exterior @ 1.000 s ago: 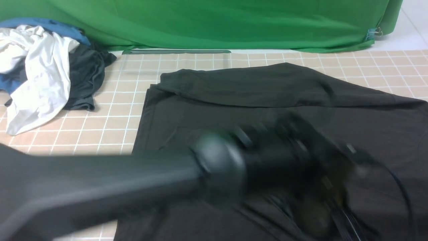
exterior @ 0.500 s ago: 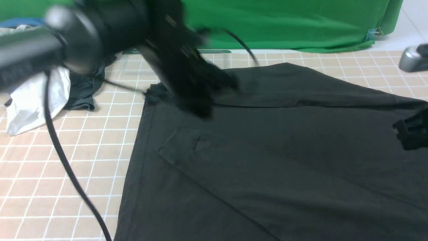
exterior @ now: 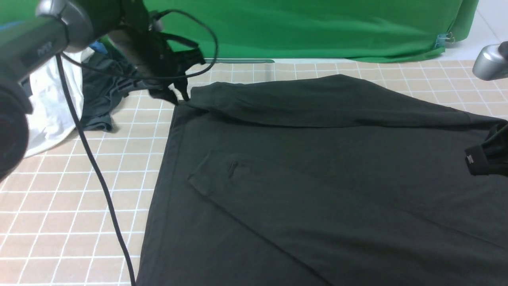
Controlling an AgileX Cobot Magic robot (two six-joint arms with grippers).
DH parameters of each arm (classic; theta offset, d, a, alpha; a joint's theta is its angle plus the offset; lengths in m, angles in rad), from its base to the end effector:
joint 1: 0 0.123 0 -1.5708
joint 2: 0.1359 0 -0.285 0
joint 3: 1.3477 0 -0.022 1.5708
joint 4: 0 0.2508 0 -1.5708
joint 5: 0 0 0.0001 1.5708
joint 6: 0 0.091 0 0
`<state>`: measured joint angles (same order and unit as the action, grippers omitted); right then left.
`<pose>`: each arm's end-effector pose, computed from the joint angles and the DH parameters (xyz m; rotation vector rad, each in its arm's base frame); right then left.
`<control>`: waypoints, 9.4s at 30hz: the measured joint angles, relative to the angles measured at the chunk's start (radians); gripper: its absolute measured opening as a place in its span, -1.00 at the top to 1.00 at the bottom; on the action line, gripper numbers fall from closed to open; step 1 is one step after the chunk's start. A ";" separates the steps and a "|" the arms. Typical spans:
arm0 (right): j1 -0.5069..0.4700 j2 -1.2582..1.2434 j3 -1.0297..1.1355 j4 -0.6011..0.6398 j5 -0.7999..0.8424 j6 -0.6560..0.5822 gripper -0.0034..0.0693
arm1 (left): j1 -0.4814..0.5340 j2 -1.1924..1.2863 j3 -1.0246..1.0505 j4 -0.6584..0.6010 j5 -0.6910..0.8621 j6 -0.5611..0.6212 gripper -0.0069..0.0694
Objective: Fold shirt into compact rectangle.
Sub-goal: 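Grab the top left corner of the dark shirt with the left gripper, then fold the left side of the dark shirt inward over its body with the left gripper, then grasp the near edge of the shirt at its hem and shoulder corners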
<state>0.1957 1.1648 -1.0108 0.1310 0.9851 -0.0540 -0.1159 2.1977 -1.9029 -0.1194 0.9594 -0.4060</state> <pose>0.2146 0.0526 0.3245 -0.2702 2.6113 0.2176 0.4784 -0.0646 0.2157 -0.4660 2.7258 -0.2955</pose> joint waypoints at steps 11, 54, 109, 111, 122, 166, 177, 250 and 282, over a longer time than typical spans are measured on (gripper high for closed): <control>0.000 0.000 0.000 0.000 -0.002 -0.001 0.80 | -0.001 0.088 -0.005 -0.104 -0.150 0.058 -0.31; 0.000 0.000 0.000 -0.051 -0.024 0.014 0.80 | -0.003 -0.136 -0.008 -0.075 0.032 0.159 0.74; -0.306 0.260 -0.107 -0.049 -0.089 0.127 0.63 | -0.195 -0.535 0.627 -0.079 0.078 0.110 0.40; -0.334 0.312 -0.129 -0.007 -0.100 0.117 0.57 | -0.219 -0.535 0.627 -0.079 0.069 0.122 0.62; -0.352 0.673 -0.244 0.061 -0.243 0.079 -0.07 | -0.303 -0.535 0.628 -0.084 0.066 0.133 0.79; -0.235 0.849 -0.565 0.155 -0.336 -0.187 -0.05 | -0.304 -0.535 0.629 -0.075 0.033 0.155 0.79; -0.088 1.024 -0.687 0.161 -0.380 -0.294 -0.23 | -0.304 -0.535 0.629 -0.075 0.033 0.156 0.79; 0.020 -0.005 -0.009 0.113 -0.009 -0.212 0.80 | -0.304 -0.883 1.388 -0.026 -0.093 -0.041 -0.39; 0.020 -0.012 0.320 -0.155 0.055 0.100 0.09 | -0.304 -1.080 1.337 0.131 0.147 -0.094 0.74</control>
<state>0.2157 1.1526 -0.6910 -0.0243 1.0399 0.0463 -0.4202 1.1177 -0.5661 0.0121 1.1062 -0.5001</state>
